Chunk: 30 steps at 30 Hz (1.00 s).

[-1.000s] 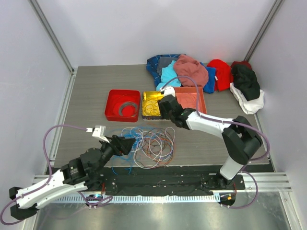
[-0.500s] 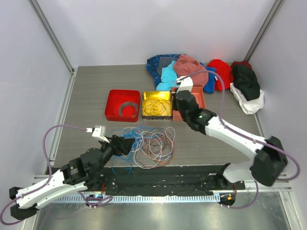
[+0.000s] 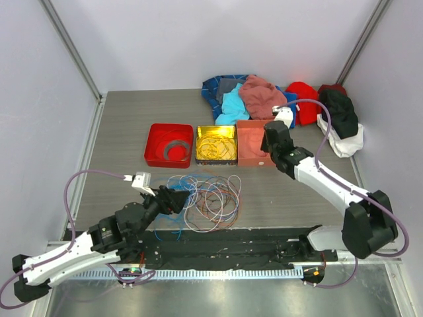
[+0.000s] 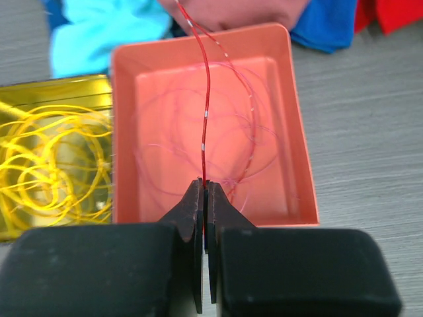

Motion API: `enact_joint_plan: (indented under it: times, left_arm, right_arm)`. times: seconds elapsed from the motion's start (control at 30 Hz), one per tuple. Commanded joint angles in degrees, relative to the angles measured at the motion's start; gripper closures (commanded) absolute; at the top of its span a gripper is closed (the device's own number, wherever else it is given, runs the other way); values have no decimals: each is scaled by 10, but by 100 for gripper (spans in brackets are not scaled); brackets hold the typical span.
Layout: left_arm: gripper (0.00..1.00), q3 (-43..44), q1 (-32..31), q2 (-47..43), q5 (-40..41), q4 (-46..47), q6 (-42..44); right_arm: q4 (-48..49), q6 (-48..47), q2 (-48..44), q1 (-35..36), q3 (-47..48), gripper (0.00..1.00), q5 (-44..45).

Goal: Untangle the cables

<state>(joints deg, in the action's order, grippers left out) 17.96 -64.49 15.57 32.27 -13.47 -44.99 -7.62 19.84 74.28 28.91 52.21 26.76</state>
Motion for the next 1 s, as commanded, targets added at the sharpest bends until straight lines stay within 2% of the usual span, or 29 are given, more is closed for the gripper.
enact_joint_plan:
  times: [0.0, 0.23, 0.47, 0.5, 0.53, 0.63, 0.73, 0.97]
  left_arm:
    - [23, 1, -1, -14, 3, 23, -1]
    - [23, 0, -1, -19, 5, 16, -3]
    - [23, 0, -2, -29, 5, 6, -4]
    - [23, 0, -1, -36, 5, -1, -4]
    - [23, 1, -1, -39, 7, -5, -4]
    - [23, 0, -1, -57, 10, -18, -6]
    - [23, -6, -1, -68, 16, -18, -6]
    - [23, -8, -1, -41, 11, 7, -4]
  right_arm:
    - [32, 40, 39, -39, 4, 99, -52]
    - [65, 50, 132, -58, 23, 99, -60]
    - [59, 41, 224, -67, 84, 98, -51]
    - [52, 41, 227, -68, 89, 92, -47]
    - [46, 42, 223, -66, 88, 76, -44]
    - [52, 45, 181, -65, 70, 55, -38]
    - [27, 42, 137, -57, 69, 46, -18]
    - [-18, 40, 46, -46, 53, 44, 17]
